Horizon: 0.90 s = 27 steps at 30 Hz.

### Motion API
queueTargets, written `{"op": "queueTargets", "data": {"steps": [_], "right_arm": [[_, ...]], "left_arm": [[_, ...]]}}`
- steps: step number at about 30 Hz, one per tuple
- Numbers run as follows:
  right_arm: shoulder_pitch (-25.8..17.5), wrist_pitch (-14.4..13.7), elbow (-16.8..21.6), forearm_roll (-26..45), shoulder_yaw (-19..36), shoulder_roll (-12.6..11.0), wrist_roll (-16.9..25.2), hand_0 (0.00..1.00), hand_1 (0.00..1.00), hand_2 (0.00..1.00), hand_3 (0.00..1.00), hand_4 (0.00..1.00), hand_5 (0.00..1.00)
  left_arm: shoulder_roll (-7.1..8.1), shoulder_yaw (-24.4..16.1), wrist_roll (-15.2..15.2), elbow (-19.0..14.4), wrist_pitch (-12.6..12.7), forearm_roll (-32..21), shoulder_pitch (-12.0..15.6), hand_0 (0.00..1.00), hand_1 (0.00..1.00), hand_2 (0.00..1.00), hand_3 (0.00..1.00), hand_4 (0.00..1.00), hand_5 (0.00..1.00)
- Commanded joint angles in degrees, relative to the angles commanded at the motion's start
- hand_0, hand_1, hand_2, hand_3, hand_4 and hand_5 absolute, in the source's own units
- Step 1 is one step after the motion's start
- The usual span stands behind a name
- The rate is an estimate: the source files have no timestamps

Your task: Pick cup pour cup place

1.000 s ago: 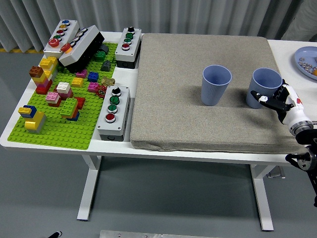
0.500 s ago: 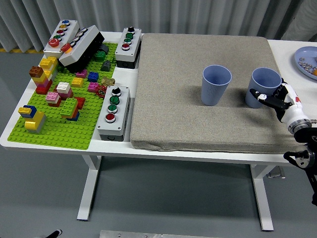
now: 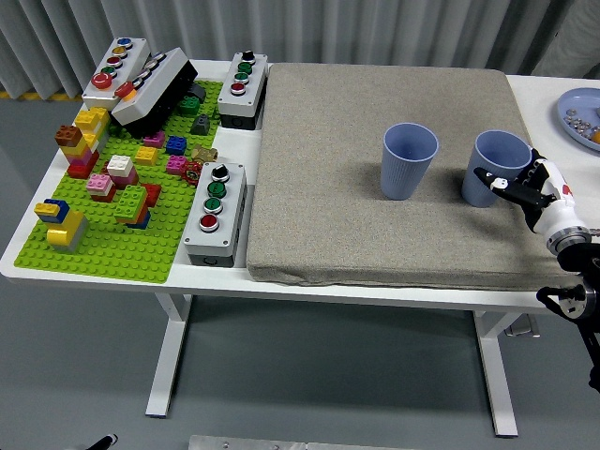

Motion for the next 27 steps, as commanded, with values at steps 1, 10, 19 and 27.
{"op": "queueTargets", "data": {"steps": [1, 10, 19, 27], "right_arm": [[-0.01, -0.02, 0.01, 0.03, 0.04, 0.01, 0.03, 0.746, 0.63, 0.533, 0.641, 0.788, 0.151], [-0.12, -0.24, 1.47, -1.38, 0.67, -0.25, -0.28, 0.743, 0.633, 0.532, 0.64, 0.79, 0.154], [0.85, -2.66, 8.89, -11.41, 0.85, -2.65, -2.05, 0.755, 0.644, 0.539, 0.646, 0.798, 0.174], [1.77, -5.52, 12.91, -22.91, -1.36, -3.06, -3.42, 0.759, 0.647, 0.539, 0.648, 0.775, 0.139]], "left_arm": [[0.02, 0.05, -0.01, 0.0, -0.01, -0.03, 0.0, 0.813, 0.775, 0.813, 0.742, 0.539, 0.998], [-0.01, -0.06, -0.01, 0.0, 0.0, -0.05, 0.14, 0.813, 0.775, 0.814, 0.743, 0.539, 0.998], [0.15, -0.23, 0.04, 0.0, 0.01, -0.02, 0.19, 0.814, 0.775, 0.814, 0.742, 0.54, 0.998], [0.28, -0.06, 0.04, 0.0, 0.03, -0.2, 0.51, 0.815, 0.774, 0.814, 0.743, 0.54, 0.998]]}}
